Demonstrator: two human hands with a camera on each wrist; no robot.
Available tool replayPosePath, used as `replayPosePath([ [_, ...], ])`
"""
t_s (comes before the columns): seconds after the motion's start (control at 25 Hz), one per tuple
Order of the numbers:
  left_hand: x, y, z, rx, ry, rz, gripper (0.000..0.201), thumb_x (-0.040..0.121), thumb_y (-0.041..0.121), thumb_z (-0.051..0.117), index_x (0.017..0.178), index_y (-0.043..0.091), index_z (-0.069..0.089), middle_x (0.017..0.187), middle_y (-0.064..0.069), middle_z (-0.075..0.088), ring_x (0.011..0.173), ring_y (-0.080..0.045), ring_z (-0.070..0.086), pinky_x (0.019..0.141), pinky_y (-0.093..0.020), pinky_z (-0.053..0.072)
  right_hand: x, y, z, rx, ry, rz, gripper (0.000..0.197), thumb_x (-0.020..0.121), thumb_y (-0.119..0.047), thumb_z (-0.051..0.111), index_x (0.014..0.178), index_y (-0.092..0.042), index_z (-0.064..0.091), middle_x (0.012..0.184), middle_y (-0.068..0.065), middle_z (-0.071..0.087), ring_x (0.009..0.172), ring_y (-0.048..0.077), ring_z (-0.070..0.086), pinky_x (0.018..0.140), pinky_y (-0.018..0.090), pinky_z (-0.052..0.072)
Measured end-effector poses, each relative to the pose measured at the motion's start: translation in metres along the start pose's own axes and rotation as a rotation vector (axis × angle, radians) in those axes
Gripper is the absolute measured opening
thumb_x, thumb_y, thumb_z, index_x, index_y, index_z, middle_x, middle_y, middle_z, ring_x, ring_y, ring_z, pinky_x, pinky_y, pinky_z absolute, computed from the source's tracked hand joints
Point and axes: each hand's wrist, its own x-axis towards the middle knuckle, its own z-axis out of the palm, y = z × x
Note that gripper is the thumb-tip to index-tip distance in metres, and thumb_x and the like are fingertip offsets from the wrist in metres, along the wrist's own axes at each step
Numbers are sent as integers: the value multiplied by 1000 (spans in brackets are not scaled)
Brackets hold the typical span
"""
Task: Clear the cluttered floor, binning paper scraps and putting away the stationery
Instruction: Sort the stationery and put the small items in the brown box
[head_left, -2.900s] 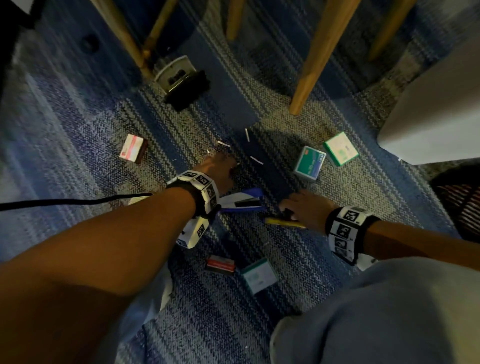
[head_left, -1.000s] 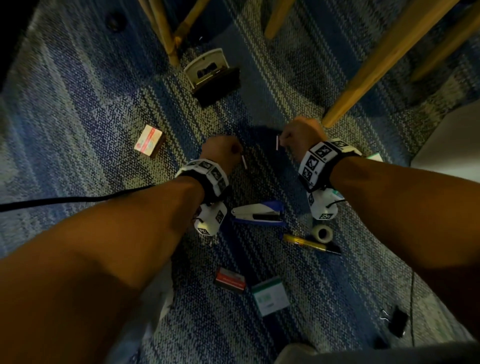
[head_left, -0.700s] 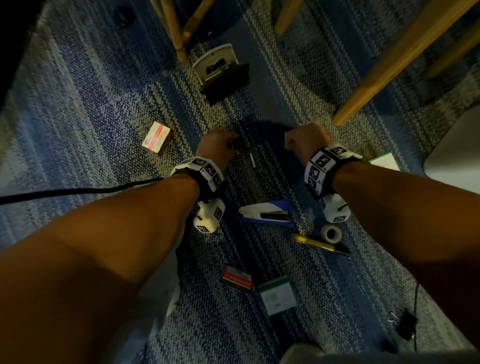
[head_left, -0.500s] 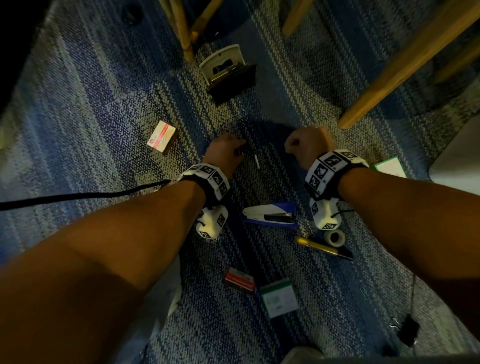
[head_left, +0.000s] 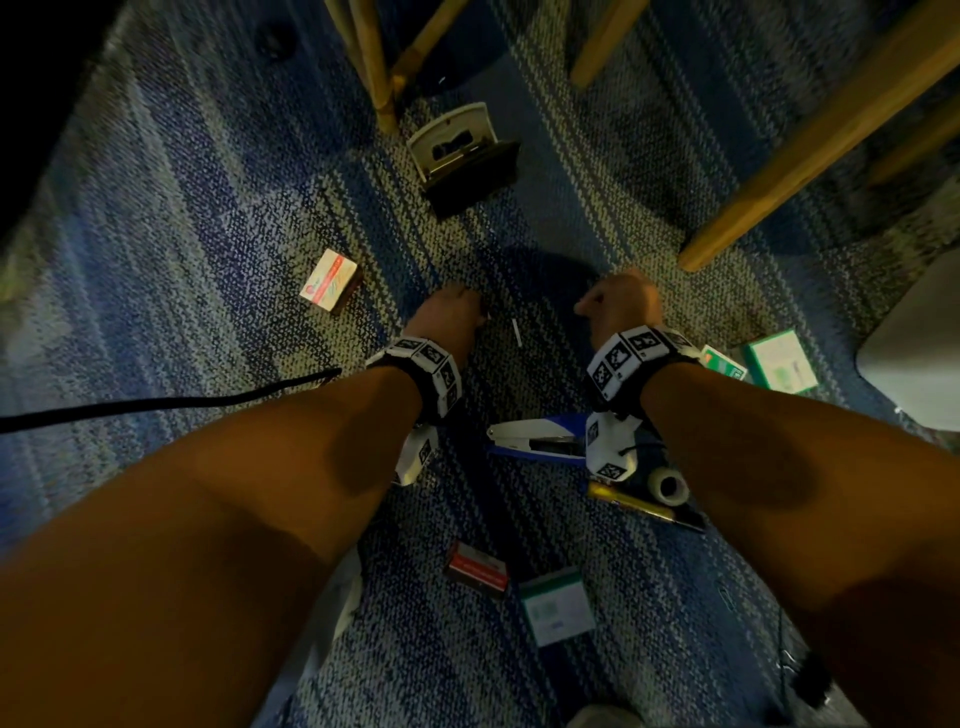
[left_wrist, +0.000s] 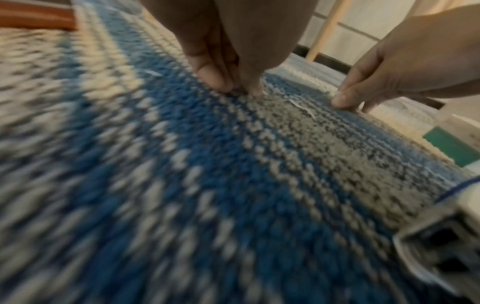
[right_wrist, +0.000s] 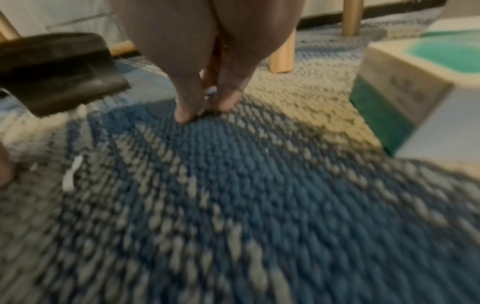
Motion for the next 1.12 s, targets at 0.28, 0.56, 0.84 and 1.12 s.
replayPosePath([
  [0.28, -28, -46, 5, -54, 264, -156, 18, 93, 25, 56, 100, 12, 66, 114, -13, 48, 107, -34, 41, 83, -38, 35, -29, -43, 17, -27, -214, -376, 20, 97, -14, 52, 99, -9, 71, 111, 11, 67, 100, 30, 61, 89, 38, 49],
  [0.56, -33, -37, 0, -59, 142, -207, 27, 93, 13, 51, 113, 3, 65, 118, -21, 58, 111, -37, 53, 88, -39, 44, -39, -59, 40, -131, -147, -347, 16, 90, -6, 51, 96, -10, 65, 98, 12, 64, 89, 29, 60, 75, 32, 45],
  [0.84, -39, -34, -6, -95, 138, -271, 24, 95, 17, 51, 111, 8, 66, 111, -20, 63, 100, -36, 59, 81, -37, 48, -36, -29, 39, 354, -69, -133, 19, 89, -2, 56, 102, -3, 71, 95, 15, 69, 90, 27, 63, 86, 35, 47],
  [1.12, -24, 9, -5, -249, 84, -69, 37, 97, 22, 55, 133, 16, 55, 117, -12, 66, 109, -29, 60, 97, -39, 48, -40, -7, 39, 60, -169, -174, 27, 98, -11, 48, 117, -6, 65, 123, 18, 52, 111, 35, 54, 91, 34, 41],
])
